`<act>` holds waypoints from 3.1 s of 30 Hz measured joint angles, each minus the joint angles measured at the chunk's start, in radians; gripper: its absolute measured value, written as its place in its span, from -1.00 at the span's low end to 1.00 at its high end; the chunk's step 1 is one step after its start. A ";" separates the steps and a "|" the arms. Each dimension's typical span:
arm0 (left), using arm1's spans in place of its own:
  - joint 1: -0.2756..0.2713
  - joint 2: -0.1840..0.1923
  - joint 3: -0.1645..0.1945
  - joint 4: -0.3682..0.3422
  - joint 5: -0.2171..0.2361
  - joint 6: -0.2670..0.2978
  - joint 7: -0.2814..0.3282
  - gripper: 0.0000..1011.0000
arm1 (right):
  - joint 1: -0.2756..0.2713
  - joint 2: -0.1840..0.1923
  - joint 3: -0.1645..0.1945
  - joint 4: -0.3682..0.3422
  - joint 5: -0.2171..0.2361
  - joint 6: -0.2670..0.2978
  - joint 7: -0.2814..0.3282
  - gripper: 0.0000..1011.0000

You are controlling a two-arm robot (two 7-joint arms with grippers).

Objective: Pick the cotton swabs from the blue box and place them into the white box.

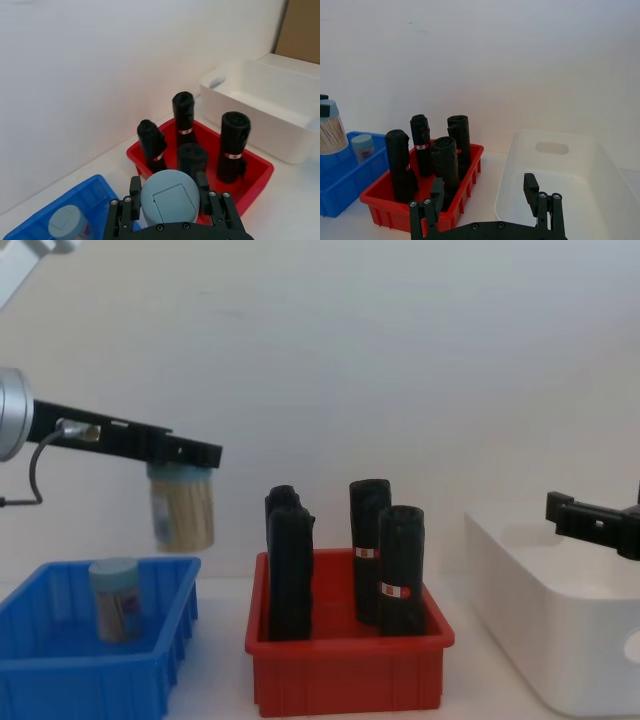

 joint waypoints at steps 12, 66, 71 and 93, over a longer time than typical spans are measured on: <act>-0.029 -0.002 0.016 -0.034 0.006 0.047 -0.111 0.32 | 0.000 0.000 0.000 0.000 0.000 0.000 0.000 0.98; -0.050 -0.006 0.028 -0.054 0.010 0.077 -0.182 0.32 | 0.202 -0.149 -0.110 0.117 -0.123 0.098 0.379 0.98; -0.050 -0.006 0.028 -0.054 0.010 0.077 -0.183 0.32 | 0.232 -0.174 -0.124 0.150 -0.141 0.109 0.395 0.98; -0.050 -0.006 0.028 -0.054 0.010 0.077 -0.183 0.32 | 0.337 -0.271 -0.171 0.308 -0.197 0.086 0.371 0.98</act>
